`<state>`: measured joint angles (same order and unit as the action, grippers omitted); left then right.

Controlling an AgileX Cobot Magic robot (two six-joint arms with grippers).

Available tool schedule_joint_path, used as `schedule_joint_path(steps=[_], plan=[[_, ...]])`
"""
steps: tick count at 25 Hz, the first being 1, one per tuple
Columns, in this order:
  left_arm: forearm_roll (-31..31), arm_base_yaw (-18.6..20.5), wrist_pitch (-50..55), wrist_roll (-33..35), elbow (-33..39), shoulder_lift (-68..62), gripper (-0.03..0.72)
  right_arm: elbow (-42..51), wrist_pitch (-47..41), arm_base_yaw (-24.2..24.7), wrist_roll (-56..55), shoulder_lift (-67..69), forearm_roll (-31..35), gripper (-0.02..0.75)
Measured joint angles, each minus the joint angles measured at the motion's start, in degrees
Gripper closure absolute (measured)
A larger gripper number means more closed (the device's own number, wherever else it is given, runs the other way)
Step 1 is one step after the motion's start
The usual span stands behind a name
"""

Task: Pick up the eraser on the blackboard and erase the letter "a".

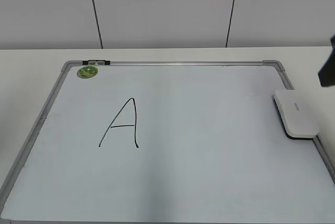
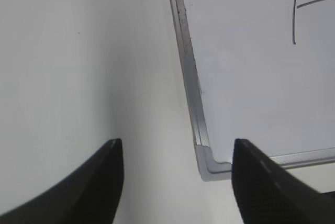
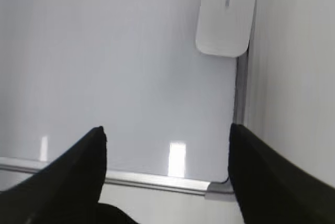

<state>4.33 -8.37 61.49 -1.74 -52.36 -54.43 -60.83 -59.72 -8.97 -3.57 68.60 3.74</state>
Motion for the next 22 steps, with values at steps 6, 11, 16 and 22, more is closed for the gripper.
schedule_joint_path(steps=[6, 11, 16, 22], plan=[[-0.2, 0.0, -0.1, -0.8, 9.4, 16.5, 0.215, 17.1, 1.0, 0.0, -0.3, -18.7, 1.6, 0.202], [-0.9, 0.0, 1.3, -0.9, 14.2, 29.4, 0.226, 24.1, -2.6, 0.0, -0.4, -34.0, 1.9, 0.202], [-0.9, -0.6, 3.3, -0.9, 18.3, 37.8, 0.227, 24.8, -8.4, 0.0, -0.5, -47.4, -1.3, 0.202], [-0.9, -0.8, 4.0, -0.9, 21.6, 41.7, 0.23, 25.5, -9.0, 0.0, -0.5, -59.7, -8.3, 0.202]])
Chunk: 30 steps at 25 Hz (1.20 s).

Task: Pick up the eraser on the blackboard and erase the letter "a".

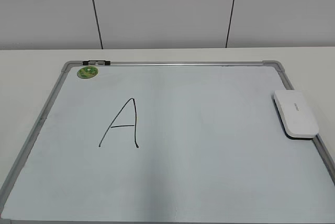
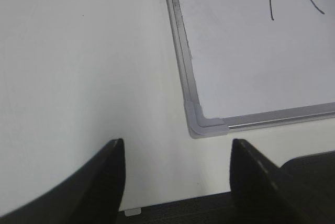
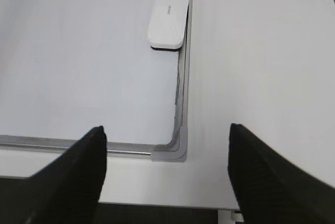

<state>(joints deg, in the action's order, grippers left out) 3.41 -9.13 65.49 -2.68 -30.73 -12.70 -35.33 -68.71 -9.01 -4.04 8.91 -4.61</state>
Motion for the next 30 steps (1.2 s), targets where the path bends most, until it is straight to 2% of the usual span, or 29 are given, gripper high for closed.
schedule_joint_path(steps=[7, 30], plan=[[0.0, 0.0, -0.6, 0.0, 0.3, 0.2, 0.238, 7.0, 2.6, 0.0, -0.5, -2.5, -0.7, 0.202], [0.4, 0.0, -2.3, -0.1, 1.4, 0.2, 0.268, 7.3, 3.2, 0.0, -1.3, -2.6, -0.7, 0.202]])
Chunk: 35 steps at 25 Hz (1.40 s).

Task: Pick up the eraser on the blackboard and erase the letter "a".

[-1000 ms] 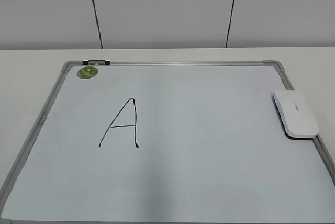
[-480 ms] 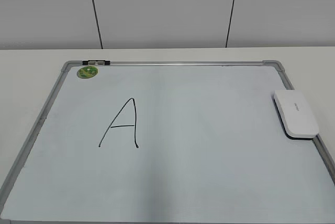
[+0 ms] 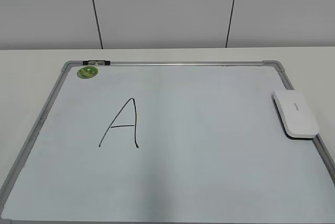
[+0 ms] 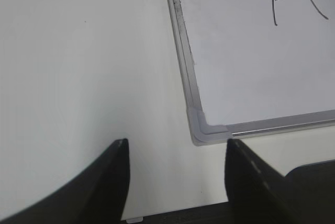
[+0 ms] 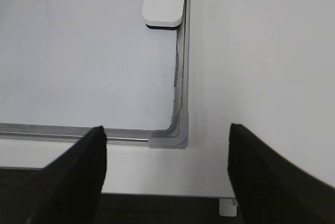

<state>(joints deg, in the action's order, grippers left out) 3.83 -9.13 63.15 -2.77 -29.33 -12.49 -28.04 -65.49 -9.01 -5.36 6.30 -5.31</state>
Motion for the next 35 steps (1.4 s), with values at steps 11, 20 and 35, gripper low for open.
schedule_joint_path(steps=[11, 20, 35], plan=[[0.0, 1.3, -0.1, 0.0, 0.0, 2.8, 0.313, 0.0, 0.1, 2.9, 0.0, -1.4, 0.0, 0.202], [0.0, 8.5, -0.1, 0.0, 0.0, 10.4, 0.351, 0.0, 0.1, 10.1, 0.0, -7.2, -0.1, 0.202], [-0.1, 10.3, -0.1, 0.0, 0.0, 12.0, 0.363, 0.0, 0.1, 10.1, 0.0, -7.2, -0.2, 0.202]])
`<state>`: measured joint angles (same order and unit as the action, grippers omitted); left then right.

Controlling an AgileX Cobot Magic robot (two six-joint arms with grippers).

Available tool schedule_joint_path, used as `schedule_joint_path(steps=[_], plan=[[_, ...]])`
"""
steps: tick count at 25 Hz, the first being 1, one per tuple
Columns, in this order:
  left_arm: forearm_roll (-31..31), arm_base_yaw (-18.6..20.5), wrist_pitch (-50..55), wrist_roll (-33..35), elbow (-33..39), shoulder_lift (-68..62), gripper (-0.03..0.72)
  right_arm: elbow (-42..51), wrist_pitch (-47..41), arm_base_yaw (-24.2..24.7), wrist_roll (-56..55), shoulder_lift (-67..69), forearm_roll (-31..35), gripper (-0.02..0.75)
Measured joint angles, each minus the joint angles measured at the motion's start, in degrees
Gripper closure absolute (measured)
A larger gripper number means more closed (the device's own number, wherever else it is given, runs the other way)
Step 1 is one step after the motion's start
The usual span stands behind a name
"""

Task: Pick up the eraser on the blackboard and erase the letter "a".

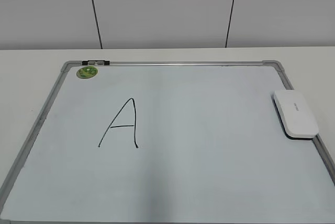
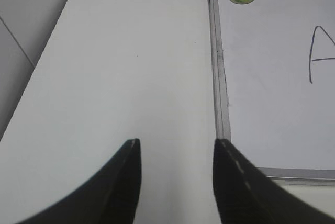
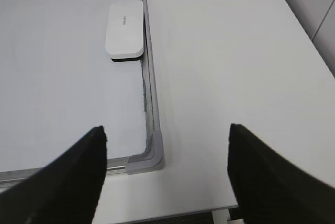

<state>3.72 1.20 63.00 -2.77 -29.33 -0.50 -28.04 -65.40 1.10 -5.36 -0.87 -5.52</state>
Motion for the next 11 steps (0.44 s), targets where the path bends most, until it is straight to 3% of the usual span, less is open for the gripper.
schedule_joint_path(steps=[11], plan=[[0.0, 0.0, 0.0, 0.0, 0.0, 0.0, 0.372, 0.0, 0.0, 0.0, 0.0, 0.0, 0.0, 0.202]])
